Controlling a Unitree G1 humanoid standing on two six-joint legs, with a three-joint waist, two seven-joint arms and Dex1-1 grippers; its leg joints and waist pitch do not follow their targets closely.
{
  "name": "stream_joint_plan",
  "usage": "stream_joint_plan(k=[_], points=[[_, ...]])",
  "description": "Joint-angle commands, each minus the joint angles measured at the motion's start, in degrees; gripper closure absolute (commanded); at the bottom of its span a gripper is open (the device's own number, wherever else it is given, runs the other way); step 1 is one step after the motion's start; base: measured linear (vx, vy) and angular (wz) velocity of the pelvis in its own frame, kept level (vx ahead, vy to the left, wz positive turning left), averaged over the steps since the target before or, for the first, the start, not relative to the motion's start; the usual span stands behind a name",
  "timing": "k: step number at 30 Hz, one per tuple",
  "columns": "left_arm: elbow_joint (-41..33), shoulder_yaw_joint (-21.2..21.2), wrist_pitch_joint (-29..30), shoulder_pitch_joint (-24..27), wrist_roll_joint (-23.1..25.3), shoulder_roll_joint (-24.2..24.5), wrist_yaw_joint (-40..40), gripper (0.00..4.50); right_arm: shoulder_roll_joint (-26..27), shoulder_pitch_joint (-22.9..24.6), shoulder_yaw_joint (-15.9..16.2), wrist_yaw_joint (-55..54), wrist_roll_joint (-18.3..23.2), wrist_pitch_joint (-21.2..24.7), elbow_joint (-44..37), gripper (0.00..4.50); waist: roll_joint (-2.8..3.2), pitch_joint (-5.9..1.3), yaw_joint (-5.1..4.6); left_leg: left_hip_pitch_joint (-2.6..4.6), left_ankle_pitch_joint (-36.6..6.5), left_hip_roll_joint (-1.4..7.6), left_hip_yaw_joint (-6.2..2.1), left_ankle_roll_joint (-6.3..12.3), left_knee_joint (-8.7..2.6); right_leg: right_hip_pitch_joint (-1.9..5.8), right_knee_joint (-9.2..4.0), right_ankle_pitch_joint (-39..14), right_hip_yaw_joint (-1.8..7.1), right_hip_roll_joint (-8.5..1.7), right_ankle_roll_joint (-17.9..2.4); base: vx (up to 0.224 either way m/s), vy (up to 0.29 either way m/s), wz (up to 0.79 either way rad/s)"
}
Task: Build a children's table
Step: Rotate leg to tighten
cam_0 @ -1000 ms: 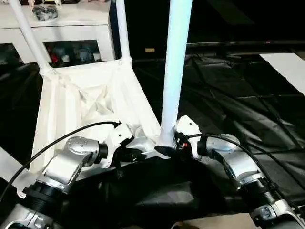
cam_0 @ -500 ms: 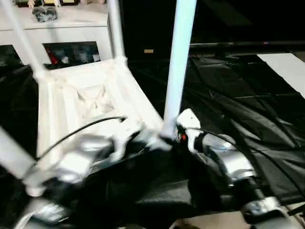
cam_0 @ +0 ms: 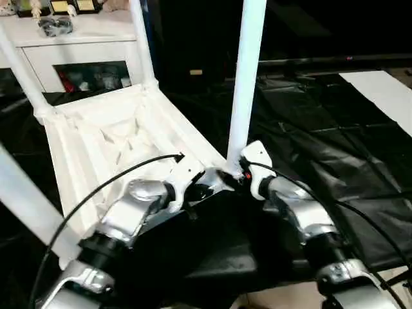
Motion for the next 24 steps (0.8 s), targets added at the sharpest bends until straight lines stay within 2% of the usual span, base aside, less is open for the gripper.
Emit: stream_joint_plan(k=[1, 4, 5, 7, 8, 11, 12, 14, 15, 17, 20, 24], points=[[-2.9, -0.3, -3.0, 1.0, -3.9, 0.7, -5.6, 4.5, -2.4, 1.1, 4.1, 9.2, 0.9, -2.4, -4.8, 0.64, -0.55, -3.13, 0.39, 0.29, -20.5, 1.23, -0.35, 2.01, -4.5, 1.99, -4.7, -25.8, 1.89, -2.91, -7.6, 0.0, 0.0, 0.0], [-3.6, -0.3, -3.5, 1.5, -4.3, 1.8, -7.6, 4.5, -4.3, 2.0, 4.5, 12.7, 1.4, -2.7, -6.7, 0.64, -0.67, -3.32, 0.85, 0.26, -17.4, 1.31, 0.01, 3.01, -4.35, 2.13, -4.17, -21.5, 2.22, -2.81, -9.4, 0.0, 0.0, 0.0], [-4.2, -0.4, -3.9, 2.0, -4.9, 3.2, -10.2, 4.5, -6.5, 3.0, 5.0, 16.9, 2.4, -2.7, -9.1, 0.64, -0.77, -3.39, 1.26, 0.34, -15.6, 1.33, 0.18, 3.37, -4.19, 2.27, -3.92, -19.5, 2.25, -2.75, -10.7, 0.0, 0.0, 0.0], [-4.8, -0.4, -3.9, 2.3, -5.4, 4.3, -12.0, 4.5, -8.1, 3.7, 5.3, 19.8, 3.2, -2.6, -10.7, 0.64, -0.59, -3.42, 1.89, 0.41, -14.5, 1.56, 0.33, 3.6, -4.11, 2.2, -3.52, -18.0, 2.44, -2.82, -11.3, 0.026, -0.012, 0.05], [-5.1, -0.3, -4.0, 2.6, -5.7, 5.1, -13.4, 4.5, -9.3, 4.1, 5.5, 22.0, 4.1, -2.3, -11.9, 0.64, -0.71, -3.47, 2.2, 0.56, -13.7, 1.58, 0.47, 3.78, -3.98, 2.14, -3.34, -16.6, 2.54, -2.68, -11.8, 0.052, -0.023, 0.1], [-6.1, -0.2, -4.3, 3.2, -7.1, 7.5, -18.0, 4.5, -11.5, 4.4, 5.8, 25.8, 6.1, -1.8, -14.2, 0.64, -0.49, -3.64, 2.53, 0.18, -11.7, 1.71, 0.46, 3.97, -3.95, 2.59, -2.53, -13.3, 2.5, -2.69, -12.8, 0.0, 0.0, 0.0], [-6.3, -0.2, -4.3, 3.3, -7.3, 7.9, -18.6, 4.5, -11.8, 4.5, 5.8, 26.5, 6.3, -1.5, -14.6, 0.64, -0.34, -3.64, 2.71, 0.2, -10.8, 1.81, 0.49, 3.98, -3.93, 2.5, -2.38, -11.5, 2.47, -2.59, -13.2, 0.0, 0.0, 0.0], [-6.5, -0.2, -4.0, 3.3, -7.4, 8.3, -19.6, 4.5, -12.1, 4.6, 5.9, 27.4, 6.3, -1.4, -15.0, 0.64, -0.43, -3.75, 2.94, 0.29, -10.3, 1.85, 0.55, 3.84, -3.84, 2.49, -2.24, -10.3, 2.49, -2.58, -13.7, 0.0, 0.0, 0.0], [-6.7, -0.2, -4.0, 3.4, -7.5, 8.7, -20.7, 4.5, -12.4, 4.8, 6.1, 28.4, 6.3, -1.1, -15.9, 0.9, -0.53, -3.7, 3.07, 0.27, -10.3, 1.83, 0.59, 3.79, -3.82, 2.48, -2.21, -10.2, 2.49, -2.55, -13.8, 0.0, 0.0, 0.0], [-6.7, -0.3, -3.9, 3.4, -7.6, 8.9, -21.1, 4.5, -12.3, 4.8, 6.2, 28.4, 6.3, -1.0, -16.2, 0.97, -0.4, -3.46, 3.1, 0.29, -11.9, 1.91, 0.5, 3.05, -4.05, 2.41, -2.41, -13.0, 2.51, -2.65, -13.2, 0.0, 0.0, 0.0], [-6.6, -0.4, -4.0, 3.4, -7.7, 9.0, -21.4, 4.5, -12.2, 4.8, 6.4, 28.6, 6.4, -1.0, -16.4, 1.24, -0.59, -3.33, 3.07, 0.47, -14.1, 1.87, 0.5, 1.93, -4.15, 2.26, -2.81, -16.7, 2.63, -2.74, -12.1, 0.0, 0.0, 0.0], [-6.4, -0.3, -4.4, 3.3, -7.5, 9.1, -21.3, 4.5, -12.2, 4.8, 7.8, 29.2, 6.2, -0.5, -16.5, 1.44, -0.77, -3.31, 3.06, 0.23, -13.5, 1.8, 0.44, 1.76, -4.18, 2.37, -2.88, -17.8, 2.68, -2.82, -11.1, 0.0, 0.0, 0.0]])
